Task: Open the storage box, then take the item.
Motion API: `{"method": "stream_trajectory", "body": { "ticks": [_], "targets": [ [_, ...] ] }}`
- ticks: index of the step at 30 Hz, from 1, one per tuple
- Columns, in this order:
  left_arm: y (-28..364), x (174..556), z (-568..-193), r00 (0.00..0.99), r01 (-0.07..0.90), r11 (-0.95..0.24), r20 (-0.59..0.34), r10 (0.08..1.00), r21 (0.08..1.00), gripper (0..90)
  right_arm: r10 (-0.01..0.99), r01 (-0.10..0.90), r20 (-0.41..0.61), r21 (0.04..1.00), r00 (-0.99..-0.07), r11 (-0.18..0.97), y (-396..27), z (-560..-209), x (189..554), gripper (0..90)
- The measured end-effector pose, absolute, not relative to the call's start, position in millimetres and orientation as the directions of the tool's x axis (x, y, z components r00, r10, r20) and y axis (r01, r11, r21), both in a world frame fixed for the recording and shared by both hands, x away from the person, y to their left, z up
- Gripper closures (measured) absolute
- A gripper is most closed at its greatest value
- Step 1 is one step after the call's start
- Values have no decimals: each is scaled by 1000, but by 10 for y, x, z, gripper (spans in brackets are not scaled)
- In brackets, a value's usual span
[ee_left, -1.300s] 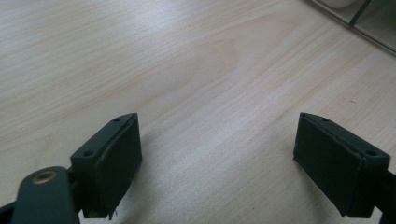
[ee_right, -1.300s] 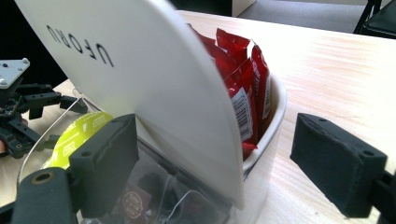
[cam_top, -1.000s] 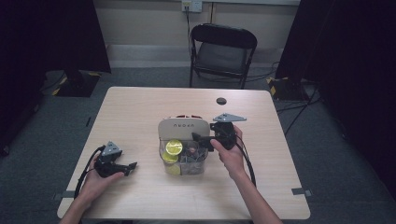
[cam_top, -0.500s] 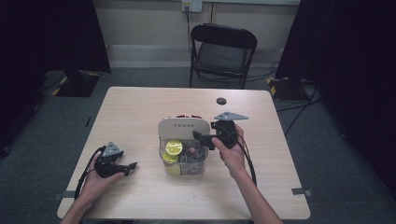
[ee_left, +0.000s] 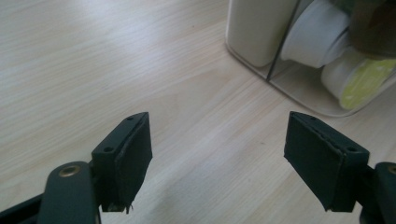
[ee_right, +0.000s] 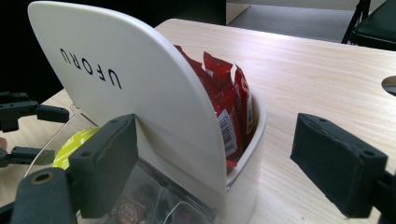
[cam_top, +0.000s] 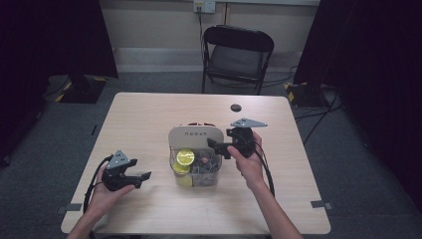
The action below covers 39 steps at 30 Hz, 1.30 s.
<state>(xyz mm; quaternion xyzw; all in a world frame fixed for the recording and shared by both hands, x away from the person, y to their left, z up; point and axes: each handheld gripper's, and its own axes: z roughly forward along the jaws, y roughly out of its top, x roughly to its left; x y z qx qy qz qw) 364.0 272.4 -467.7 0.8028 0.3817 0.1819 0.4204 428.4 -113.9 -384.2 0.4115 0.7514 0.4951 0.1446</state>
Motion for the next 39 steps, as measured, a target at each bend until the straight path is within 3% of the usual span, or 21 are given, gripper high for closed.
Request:
{"method": "stream_trajectory", "body": {
  "ticks": [19, 39],
  "targets": [
    [2555, 3564, -4427, 700, 401, -311, -69, 711, 862, 233, 759, 479, 196, 861, -621, 170, -1144, -3842, 4294, 139],
    [2328, 3563, -4109, 769, 327, -270, -89, 633, 906, 302, 751, 477, 200, 862, -629, 171, -1135, -3825, 4313, 134]
  ]
}}
